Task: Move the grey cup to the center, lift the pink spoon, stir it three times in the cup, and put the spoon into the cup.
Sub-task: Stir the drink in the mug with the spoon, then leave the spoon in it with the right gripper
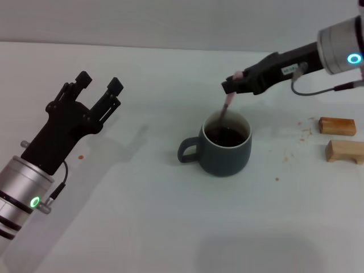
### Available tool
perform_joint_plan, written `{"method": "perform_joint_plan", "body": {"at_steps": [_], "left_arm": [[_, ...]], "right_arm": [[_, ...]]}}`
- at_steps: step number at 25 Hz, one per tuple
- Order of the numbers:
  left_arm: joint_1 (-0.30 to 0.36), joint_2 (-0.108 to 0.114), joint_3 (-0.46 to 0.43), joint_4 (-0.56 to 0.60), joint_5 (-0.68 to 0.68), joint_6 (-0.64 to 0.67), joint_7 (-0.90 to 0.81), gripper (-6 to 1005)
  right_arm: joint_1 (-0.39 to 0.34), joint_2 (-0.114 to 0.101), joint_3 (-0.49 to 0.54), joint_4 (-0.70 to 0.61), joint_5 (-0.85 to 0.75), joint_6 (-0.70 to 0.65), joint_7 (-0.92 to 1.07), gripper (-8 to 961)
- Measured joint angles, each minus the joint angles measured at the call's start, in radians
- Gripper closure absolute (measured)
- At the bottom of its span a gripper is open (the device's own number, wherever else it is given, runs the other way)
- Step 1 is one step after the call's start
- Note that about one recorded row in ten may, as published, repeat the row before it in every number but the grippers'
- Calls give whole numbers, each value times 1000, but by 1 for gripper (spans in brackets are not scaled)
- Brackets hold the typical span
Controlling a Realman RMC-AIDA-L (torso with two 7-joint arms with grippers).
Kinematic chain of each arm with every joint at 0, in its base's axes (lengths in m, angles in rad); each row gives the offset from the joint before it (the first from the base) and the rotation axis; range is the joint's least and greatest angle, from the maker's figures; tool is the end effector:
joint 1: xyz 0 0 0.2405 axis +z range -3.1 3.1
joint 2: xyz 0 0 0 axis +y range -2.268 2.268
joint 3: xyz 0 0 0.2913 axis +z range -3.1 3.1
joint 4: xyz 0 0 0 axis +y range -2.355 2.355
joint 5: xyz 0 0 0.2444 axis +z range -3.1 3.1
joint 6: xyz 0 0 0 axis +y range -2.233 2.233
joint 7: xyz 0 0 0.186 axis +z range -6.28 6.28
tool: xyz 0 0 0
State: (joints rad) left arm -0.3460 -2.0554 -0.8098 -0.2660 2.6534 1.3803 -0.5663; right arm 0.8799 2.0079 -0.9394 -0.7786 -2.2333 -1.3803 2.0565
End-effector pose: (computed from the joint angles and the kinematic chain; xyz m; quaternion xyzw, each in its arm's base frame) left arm -0.3134 0.3522 -0.0861 -0.7377 -0.2610 -0.4722 0.4058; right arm 0.1779 0.4960 -0.0435 -0.9494 0.2818 0.0678 0.1208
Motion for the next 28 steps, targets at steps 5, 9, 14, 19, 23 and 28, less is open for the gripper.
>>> {"method": "perform_joint_plan", "body": {"at_steps": [5,9,14,19,23,28], "left_arm": [[-3,0,-2,7,-1,0,-1,186],[-6,0,-12,9,0,-1,-1,186],[-15,-1,-14,18,0,-4,-1,186],[-30,-3,-14,19,1,-17,-1,186],[-36,-3,-14,19,2,-24,-1,186],[-37,-3,-14,19,0,-26,-1,186]], "right_arm": [[20,12,-18,-1,0,-23,0,852],[21,14,-23,-15,0,-82,14,852],[-7,8,-19,-61,-15,-124,45,851],[-18,-2,-11,-79,-59,-93,62,851],[-9,-5,-11,-72,-81,-42,63,851],[25,-5,-12,-56,-79,-11,71,852]]}}
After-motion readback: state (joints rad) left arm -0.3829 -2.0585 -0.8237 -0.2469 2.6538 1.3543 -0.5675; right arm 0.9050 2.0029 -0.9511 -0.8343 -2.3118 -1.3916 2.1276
